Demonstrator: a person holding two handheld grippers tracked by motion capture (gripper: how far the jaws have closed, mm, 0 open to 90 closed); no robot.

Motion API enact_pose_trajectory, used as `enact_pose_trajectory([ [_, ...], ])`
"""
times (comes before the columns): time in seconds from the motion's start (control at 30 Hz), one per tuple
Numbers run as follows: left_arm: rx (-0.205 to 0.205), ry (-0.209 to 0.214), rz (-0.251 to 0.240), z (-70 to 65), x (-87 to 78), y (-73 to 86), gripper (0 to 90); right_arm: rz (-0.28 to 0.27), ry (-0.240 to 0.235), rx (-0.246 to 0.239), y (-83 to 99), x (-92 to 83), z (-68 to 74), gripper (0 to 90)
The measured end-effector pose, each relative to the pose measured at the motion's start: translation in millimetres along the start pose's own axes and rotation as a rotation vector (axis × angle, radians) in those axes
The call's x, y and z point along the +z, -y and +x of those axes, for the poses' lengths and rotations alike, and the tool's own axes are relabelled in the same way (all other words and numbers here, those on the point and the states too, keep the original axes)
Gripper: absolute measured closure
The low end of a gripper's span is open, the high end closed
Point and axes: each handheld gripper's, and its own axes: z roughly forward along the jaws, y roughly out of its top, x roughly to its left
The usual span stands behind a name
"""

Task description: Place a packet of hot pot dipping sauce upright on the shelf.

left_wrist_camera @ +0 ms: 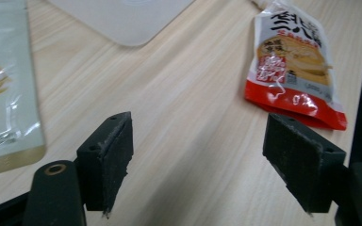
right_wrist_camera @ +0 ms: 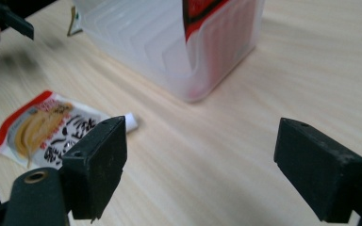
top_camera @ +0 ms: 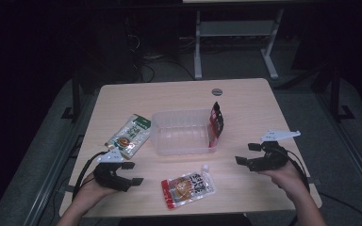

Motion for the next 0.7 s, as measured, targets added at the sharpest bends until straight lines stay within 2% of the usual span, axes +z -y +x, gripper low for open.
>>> enact_pose_trajectory([
  [0.13,-0.003,0.021,-0.002,-7.5,2.3,-1.8,32.9,0.012,-0.006,0.005,11.8,0.4,5.9,17.0],
  [0.23,0.015,0.047,0.000,-13.2,5.2,-5.0,43.4,0.004,-0.032,0.022,16.0,1.5,7.1,17.1],
  [0.33,0.022,0.081,-0.004,-20.1,9.8,-9.2,54.1,0.011,-0.035,0.025,16.5,6.6,8.0,17.2],
  [0.43,0.054,0.118,0.007,-28.9,16.6,-14.2,67.6,0.030,-0.031,-0.004,17.5,11.8,11.1,17.2],
  [0.57,0.097,0.163,0.025,-40.4,26.3,-21.5,83.0,0.033,-0.033,-0.005,17.7,14.5,12.4,17.2],
  [0.63,0.104,0.186,0.027,-45.7,30.4,-24.4,88.1,0.034,-0.028,-0.004,18.5,14.8,12.8,17.2],
  [0.7,0.112,0.207,0.035,-50.4,35.2,-26.9,89.5,0.036,-0.027,-0.005,20.3,14.2,13.0,17.2],
])
